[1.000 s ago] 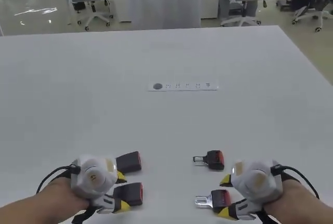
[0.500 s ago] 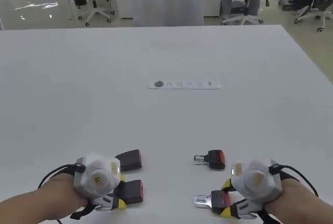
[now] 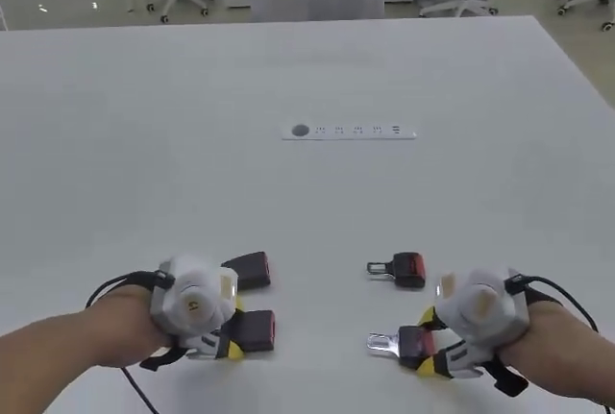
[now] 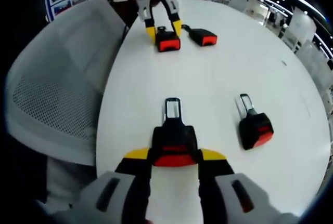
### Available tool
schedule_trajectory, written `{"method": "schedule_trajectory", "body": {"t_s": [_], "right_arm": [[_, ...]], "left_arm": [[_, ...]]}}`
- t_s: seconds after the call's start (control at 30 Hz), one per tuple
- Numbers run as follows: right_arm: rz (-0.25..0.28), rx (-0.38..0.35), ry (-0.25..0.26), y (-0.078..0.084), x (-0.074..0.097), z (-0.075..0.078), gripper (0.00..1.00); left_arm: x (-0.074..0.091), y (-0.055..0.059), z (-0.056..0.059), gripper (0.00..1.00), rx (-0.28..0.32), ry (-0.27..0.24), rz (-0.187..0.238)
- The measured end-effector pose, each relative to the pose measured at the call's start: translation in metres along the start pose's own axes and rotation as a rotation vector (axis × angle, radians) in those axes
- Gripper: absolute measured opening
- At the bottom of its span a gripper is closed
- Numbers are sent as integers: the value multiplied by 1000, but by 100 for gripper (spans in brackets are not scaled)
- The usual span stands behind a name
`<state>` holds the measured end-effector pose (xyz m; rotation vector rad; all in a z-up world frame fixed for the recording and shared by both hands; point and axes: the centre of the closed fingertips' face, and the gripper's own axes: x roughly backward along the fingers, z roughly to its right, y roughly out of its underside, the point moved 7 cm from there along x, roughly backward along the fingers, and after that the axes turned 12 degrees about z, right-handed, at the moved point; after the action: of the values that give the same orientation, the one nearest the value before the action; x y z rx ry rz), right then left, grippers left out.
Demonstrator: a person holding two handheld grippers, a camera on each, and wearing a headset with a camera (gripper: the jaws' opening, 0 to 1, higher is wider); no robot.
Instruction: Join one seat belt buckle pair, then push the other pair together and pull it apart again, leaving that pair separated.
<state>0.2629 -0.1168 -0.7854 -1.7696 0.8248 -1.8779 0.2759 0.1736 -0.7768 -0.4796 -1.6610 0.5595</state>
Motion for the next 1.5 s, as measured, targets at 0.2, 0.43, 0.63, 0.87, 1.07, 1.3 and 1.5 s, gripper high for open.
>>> {"method": "schedule_trajectory", "body": {"t_s": [0.2,0.43,0.63,0.87,1.07,1.3,1.5], "right_arm": [[14,-24,-3,-6,-5,-2,35],[55,-12,-8,-27,-26,-9,35],[67,11,-10,-41,-39,-9,35],[68,32,-10,-56,-54,-8,35],[68,61,-25,-71,-68,-10,35],[56,55,-17,-84,-79,-6,35],[51,55,-22,-87,-82,-4,35]], "left_arm": [[-1,0,-1,33,8,10,0],[-2,-1,0,33,29,-3,13],[-3,-1,1,33,32,-3,17],[-5,-3,1,33,20,11,9],[-5,-5,1,33,6,26,1],[-6,-6,0,33,-1,39,-9],[-7,-7,0,33,-9,52,-20]]}}
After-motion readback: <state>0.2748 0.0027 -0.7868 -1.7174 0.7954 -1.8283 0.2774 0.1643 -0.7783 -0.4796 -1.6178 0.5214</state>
